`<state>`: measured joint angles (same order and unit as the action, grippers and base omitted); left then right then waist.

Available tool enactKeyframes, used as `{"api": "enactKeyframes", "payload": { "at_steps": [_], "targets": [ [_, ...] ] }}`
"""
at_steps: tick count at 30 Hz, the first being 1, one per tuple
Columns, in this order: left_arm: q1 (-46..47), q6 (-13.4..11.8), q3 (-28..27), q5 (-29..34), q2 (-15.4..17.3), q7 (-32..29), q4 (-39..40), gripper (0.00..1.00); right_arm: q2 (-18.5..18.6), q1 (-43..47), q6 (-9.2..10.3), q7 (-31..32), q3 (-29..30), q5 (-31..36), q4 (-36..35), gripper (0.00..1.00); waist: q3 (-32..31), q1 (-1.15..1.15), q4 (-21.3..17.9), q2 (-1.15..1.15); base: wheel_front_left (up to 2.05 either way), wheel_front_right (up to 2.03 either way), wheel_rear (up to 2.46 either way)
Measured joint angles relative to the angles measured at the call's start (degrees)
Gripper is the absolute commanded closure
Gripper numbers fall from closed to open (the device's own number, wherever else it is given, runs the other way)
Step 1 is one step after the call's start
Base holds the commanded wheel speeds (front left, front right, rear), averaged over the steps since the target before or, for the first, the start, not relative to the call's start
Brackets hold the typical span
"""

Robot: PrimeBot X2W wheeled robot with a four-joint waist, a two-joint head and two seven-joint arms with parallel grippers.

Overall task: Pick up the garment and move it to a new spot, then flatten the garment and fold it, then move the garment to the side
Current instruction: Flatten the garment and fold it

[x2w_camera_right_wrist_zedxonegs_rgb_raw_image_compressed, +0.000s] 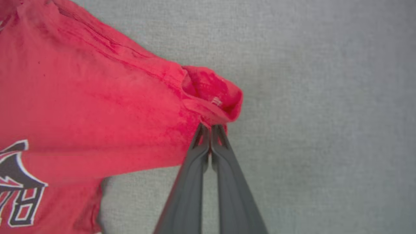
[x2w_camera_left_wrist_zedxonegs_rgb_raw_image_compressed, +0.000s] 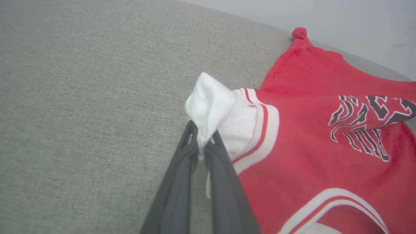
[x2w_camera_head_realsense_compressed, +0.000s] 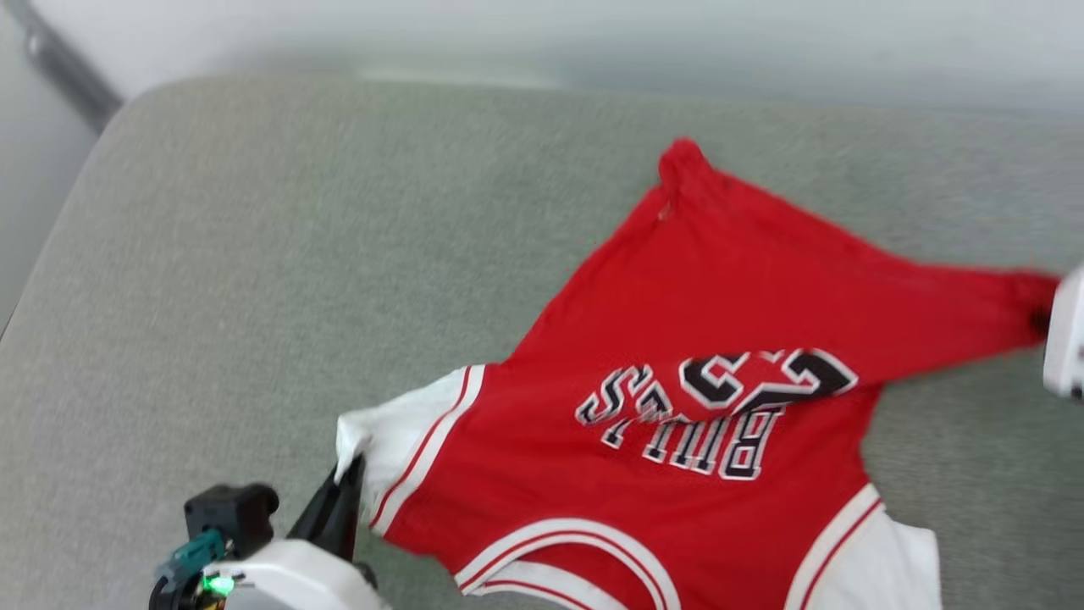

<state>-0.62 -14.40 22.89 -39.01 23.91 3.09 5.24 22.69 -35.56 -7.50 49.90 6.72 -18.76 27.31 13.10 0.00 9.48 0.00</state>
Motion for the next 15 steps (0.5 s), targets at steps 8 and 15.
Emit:
{"api": "enactKeyframes", "payload": {
  "at_steps": [8,15],
  "targets": [
    [-6.5,-2.9,-0.5,-1.5,2.4,-3.4,0.0,1.00,-6.1,28.7,0.00,-1.0,10.2,-3.4,-18.3,1.00,-7.5,-0.01,-4.9,0.00,0.00,0.00,0.00],
    [-8.9,-3.5,-0.5,-2.2,3.6,-5.0,-0.4,1.00,-17.0,45.7,0.00,-1.0,16.4,-2.5,-27.8,1.00,-11.2,-0.02,-8.1,0.00,0.00,0.00,0.00]
  ]
}}
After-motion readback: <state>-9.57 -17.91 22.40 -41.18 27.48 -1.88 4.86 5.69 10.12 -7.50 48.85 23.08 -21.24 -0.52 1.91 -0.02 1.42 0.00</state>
